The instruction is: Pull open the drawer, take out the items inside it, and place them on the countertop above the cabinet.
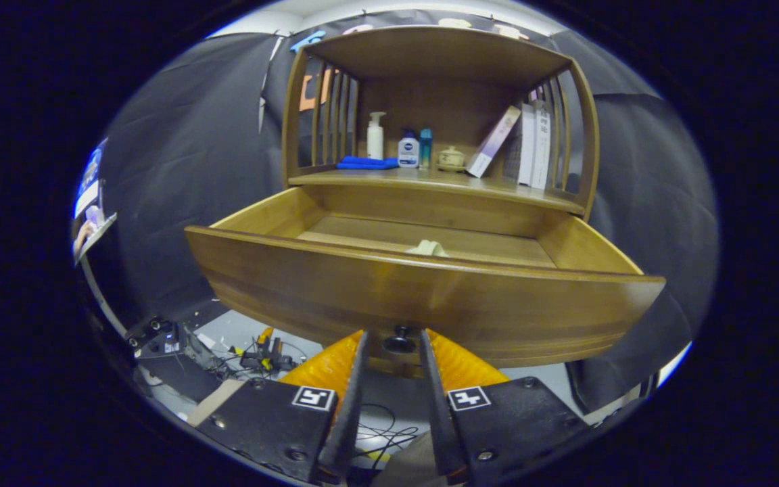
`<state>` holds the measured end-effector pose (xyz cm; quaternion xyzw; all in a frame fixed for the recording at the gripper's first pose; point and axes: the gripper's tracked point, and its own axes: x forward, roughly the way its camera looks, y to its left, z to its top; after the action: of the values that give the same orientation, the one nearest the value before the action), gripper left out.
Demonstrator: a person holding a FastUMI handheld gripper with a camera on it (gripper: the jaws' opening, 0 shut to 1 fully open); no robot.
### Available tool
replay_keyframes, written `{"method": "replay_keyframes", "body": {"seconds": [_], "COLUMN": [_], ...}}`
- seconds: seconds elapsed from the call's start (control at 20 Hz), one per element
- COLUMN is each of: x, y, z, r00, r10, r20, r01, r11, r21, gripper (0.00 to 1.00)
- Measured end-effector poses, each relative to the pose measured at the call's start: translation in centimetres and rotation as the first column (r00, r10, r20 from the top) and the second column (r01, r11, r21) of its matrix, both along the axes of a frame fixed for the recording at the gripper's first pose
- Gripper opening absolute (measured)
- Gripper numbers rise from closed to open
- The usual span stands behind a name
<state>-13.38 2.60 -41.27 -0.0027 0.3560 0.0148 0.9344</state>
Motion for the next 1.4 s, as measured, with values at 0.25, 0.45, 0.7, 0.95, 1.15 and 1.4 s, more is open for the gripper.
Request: {"method": "replay_keyframes", "body": {"seconds": [0.25,0.45,0.7,0.95,1.15,1.4], "x": [2.0,5.1,9.2,11.2,12.8,13.8], "y": [0.9,-0.6,-2.4,-3.3,-4.3,-4.6], "z": [4.6,6.2,4.7,1.1,-1.0,-3.0], "r00": [1.000,0.999,0.990,0.939,0.903,0.855], "r10": [0.004,-0.025,-0.061,-0.092,-0.130,-0.152], "r20": [0.005,-0.022,-0.129,-0.331,-0.411,-0.497], "r01": [-0.004,0.027,0.072,0.128,0.174,0.201], "r11": [0.995,0.995,0.994,0.988,0.982,0.978], "r21": [0.096,0.095,0.085,0.087,0.072,0.047], "gripper": [0.72,0.80,0.80,0.80,0.76,0.70]}}
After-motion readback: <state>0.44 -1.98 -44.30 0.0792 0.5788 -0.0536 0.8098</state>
